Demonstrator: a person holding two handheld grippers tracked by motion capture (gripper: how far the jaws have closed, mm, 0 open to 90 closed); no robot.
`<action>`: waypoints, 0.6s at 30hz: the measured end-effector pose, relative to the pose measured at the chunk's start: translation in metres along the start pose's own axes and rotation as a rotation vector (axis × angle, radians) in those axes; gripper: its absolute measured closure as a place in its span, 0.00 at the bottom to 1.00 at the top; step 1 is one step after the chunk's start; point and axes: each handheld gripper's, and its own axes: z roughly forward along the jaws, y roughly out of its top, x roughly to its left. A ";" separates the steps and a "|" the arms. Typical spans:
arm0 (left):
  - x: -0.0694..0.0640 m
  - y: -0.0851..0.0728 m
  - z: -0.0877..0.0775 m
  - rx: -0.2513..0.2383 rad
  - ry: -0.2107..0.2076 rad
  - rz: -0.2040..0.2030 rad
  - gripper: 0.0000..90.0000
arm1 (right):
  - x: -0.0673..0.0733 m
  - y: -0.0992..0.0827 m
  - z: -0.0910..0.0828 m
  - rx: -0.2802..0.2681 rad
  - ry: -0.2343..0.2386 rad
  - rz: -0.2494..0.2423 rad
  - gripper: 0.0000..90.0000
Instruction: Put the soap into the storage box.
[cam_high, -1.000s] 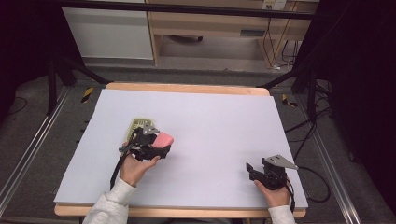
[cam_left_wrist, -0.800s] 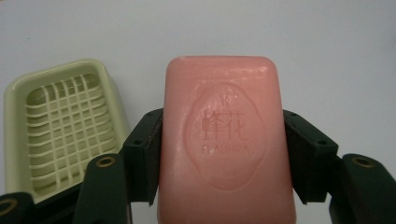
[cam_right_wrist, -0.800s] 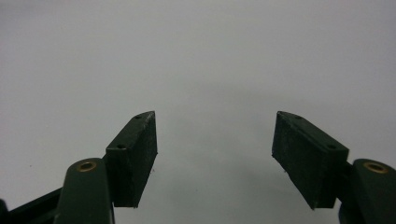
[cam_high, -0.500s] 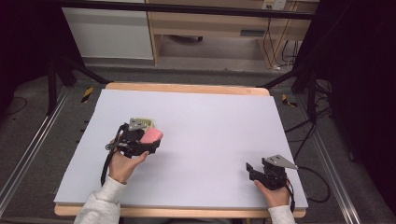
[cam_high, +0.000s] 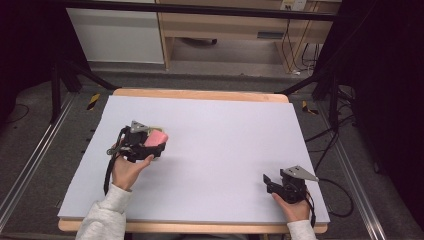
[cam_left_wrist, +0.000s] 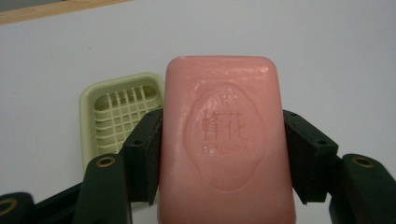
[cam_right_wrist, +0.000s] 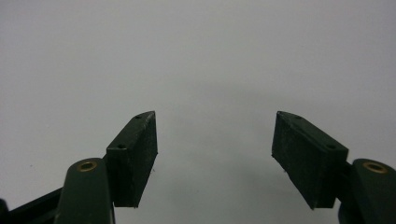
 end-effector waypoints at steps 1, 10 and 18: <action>0.002 0.000 0.001 0.002 0.004 -0.003 0.41 | 0.000 0.000 0.000 0.000 0.000 0.000 0.35; 0.015 0.003 0.012 0.010 0.030 -0.031 0.41 | 0.000 0.000 0.000 -0.004 0.002 -0.002 0.35; 0.030 0.003 0.018 0.009 0.043 -0.055 0.41 | 0.001 0.000 0.001 -0.001 0.000 -0.013 0.35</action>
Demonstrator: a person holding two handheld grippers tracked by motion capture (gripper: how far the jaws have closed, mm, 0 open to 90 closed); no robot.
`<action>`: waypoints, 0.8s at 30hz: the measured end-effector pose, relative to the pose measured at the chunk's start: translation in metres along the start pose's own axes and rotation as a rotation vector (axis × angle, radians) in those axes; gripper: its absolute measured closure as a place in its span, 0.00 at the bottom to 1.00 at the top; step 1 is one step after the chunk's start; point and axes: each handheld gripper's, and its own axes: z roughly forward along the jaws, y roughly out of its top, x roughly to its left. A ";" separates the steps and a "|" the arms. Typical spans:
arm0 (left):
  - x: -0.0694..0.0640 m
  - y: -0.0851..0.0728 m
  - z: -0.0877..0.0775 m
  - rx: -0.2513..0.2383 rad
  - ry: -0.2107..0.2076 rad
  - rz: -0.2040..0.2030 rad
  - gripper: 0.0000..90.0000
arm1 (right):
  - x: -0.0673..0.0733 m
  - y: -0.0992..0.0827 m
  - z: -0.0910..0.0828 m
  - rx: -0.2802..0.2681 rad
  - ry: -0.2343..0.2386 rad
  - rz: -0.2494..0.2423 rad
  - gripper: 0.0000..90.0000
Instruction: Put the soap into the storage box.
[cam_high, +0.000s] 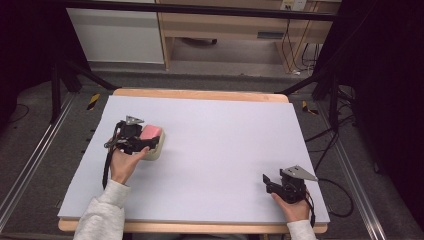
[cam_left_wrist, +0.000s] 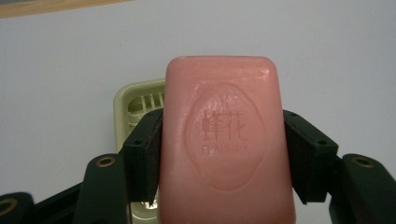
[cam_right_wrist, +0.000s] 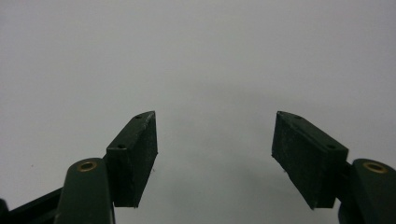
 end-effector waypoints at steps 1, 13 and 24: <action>0.001 0.000 0.001 0.003 0.004 0.000 0.41 | 0.000 0.000 0.000 0.001 0.000 -0.004 0.35; 0.009 -0.001 0.021 0.024 0.031 -0.006 0.41 | 0.001 0.000 0.001 0.004 0.015 -0.002 0.34; 0.017 -0.002 0.030 0.013 0.048 -0.023 0.41 | 0.003 0.001 0.003 0.009 0.020 -0.006 0.34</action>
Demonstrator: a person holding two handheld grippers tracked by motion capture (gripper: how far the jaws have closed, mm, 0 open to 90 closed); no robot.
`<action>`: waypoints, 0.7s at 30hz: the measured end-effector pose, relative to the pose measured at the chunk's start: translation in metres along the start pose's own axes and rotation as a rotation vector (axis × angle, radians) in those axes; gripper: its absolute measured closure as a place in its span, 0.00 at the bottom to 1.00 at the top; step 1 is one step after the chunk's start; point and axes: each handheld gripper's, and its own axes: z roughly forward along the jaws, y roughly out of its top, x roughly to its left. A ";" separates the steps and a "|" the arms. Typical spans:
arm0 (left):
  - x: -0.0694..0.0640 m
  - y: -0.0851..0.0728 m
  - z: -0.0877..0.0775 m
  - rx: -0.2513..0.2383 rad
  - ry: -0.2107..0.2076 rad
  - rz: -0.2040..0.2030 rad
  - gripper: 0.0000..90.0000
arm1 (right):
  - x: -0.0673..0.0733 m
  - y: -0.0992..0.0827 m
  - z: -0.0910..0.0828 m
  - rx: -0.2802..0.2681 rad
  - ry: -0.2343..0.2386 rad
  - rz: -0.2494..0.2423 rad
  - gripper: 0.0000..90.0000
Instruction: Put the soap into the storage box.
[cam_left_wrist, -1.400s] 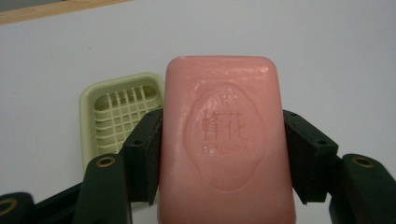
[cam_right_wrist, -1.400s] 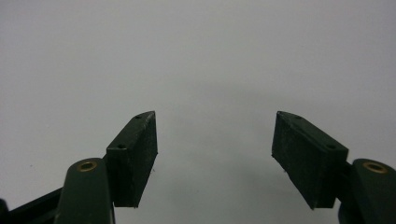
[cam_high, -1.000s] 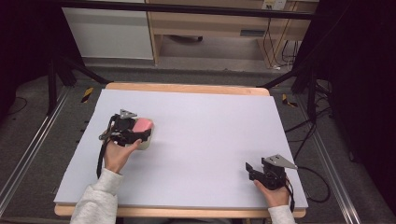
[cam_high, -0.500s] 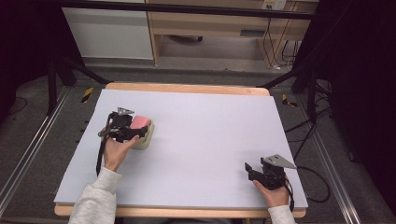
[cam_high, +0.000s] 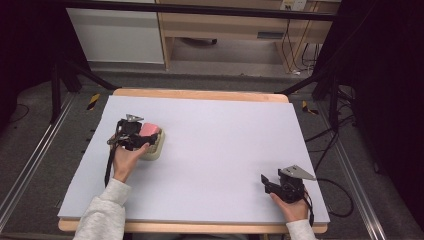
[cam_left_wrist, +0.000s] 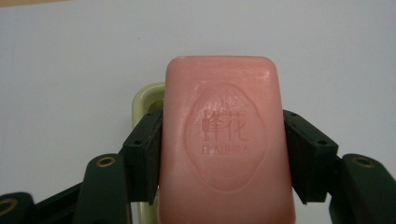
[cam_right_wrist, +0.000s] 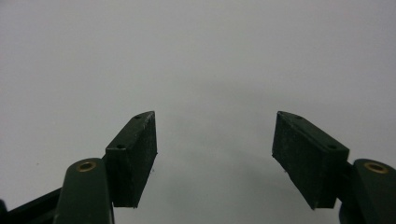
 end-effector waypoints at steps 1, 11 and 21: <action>0.000 0.000 0.001 0.005 -0.001 -0.001 0.41 | 0.000 0.000 0.000 0.001 0.002 0.001 0.34; 0.002 -0.003 0.011 0.023 0.011 -0.009 0.41 | 0.001 0.000 0.001 0.001 -0.002 -0.003 0.34; 0.003 -0.008 0.020 0.049 0.029 -0.006 0.41 | 0.000 0.000 0.001 0.000 -0.001 -0.003 0.34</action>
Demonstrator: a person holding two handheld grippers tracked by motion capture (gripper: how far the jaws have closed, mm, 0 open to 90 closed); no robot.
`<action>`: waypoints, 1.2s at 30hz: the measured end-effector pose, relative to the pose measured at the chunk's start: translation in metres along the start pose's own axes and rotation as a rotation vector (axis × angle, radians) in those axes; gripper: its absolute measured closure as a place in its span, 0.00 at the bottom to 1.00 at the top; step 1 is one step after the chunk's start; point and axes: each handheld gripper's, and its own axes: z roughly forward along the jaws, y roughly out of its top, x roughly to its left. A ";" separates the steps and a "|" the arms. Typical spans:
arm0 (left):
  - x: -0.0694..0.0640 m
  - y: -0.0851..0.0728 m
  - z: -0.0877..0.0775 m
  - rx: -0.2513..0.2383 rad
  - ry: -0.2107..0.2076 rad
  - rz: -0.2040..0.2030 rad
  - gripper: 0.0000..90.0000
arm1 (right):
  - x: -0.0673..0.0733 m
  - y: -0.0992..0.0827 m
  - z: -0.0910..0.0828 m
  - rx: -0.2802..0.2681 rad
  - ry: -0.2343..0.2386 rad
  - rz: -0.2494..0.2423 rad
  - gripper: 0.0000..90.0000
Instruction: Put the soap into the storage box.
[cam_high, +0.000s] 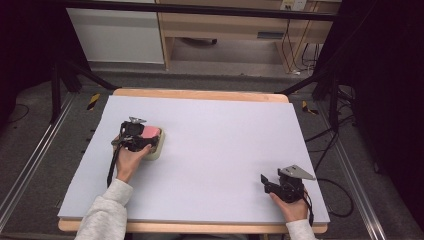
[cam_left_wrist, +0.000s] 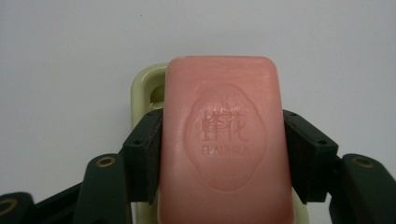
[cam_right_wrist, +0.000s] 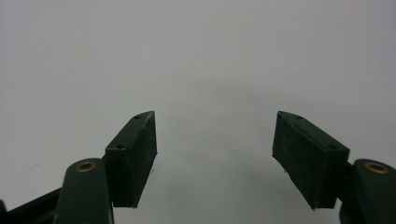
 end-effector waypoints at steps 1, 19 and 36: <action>0.000 0.000 0.001 -0.001 0.000 -0.002 0.41 | 0.000 0.000 0.000 0.000 0.000 0.000 0.34; 0.000 -0.004 0.008 0.026 0.005 -0.011 0.41 | 0.000 0.000 0.000 0.000 0.001 -0.001 0.34; 0.001 -0.007 0.011 0.028 0.001 -0.029 0.41 | 0.000 0.000 0.000 0.001 0.001 -0.001 0.34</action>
